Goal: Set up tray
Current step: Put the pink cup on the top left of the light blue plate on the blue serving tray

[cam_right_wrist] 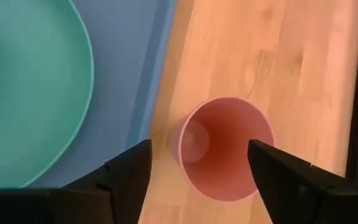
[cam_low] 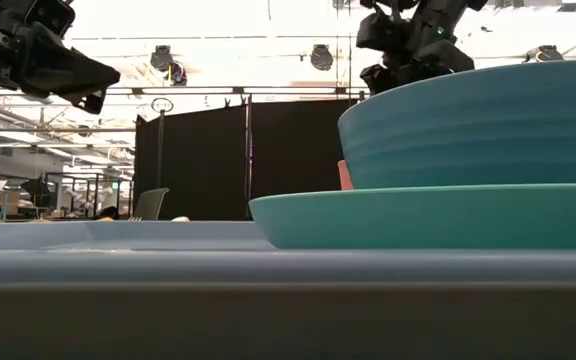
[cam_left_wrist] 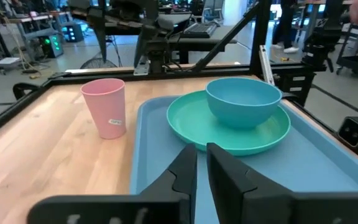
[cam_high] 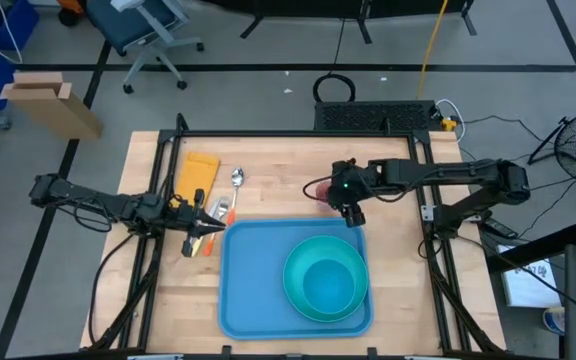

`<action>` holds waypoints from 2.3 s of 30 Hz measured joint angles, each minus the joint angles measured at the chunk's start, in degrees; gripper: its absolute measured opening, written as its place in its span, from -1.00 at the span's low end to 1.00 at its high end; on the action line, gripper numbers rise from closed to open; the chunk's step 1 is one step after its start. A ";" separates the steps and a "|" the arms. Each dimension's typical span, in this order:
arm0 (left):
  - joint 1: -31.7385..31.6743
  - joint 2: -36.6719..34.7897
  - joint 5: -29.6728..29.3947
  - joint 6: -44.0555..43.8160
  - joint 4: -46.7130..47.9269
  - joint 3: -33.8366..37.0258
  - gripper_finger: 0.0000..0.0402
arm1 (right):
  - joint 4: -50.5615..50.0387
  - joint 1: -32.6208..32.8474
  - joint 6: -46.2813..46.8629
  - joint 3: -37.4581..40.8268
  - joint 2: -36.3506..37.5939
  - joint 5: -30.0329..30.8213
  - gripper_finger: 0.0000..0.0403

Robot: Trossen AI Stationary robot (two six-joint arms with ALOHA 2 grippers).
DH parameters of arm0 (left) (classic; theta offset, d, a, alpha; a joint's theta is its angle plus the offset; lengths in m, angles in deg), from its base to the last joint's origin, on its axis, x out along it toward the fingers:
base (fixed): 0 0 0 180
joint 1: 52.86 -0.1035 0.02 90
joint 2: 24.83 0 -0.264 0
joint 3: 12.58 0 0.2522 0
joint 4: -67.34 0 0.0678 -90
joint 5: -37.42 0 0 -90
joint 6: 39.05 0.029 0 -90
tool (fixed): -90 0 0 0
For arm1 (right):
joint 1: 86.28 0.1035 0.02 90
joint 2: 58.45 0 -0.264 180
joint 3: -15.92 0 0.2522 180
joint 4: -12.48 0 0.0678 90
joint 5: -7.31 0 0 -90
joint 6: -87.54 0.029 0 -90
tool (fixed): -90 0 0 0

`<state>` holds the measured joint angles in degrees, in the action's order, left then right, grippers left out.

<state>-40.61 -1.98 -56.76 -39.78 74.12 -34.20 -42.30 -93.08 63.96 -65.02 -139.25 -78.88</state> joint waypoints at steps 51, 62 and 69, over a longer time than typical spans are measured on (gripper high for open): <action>0.00 0.00 -0.36 -1.10 -3.85 -0.07 -0.77 | -12.57 7.84 2.24 -30.82 -18.76 0.88 -1.00; 0.00 -0.04 -3.44 -0.99 -3.57 -0.07 -0.77 | -16.28 17.32 5.01 -45.68 -34.89 0.51 -1.00; 0.00 -0.04 -3.44 -2.28 -1.34 -0.07 -0.77 | -12.90 20.26 4.22 -45.75 -40.48 0.83 -1.00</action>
<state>-40.61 -2.02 -60.19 -42.06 72.77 -34.27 -55.20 -72.81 68.18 -110.76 -179.73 -78.05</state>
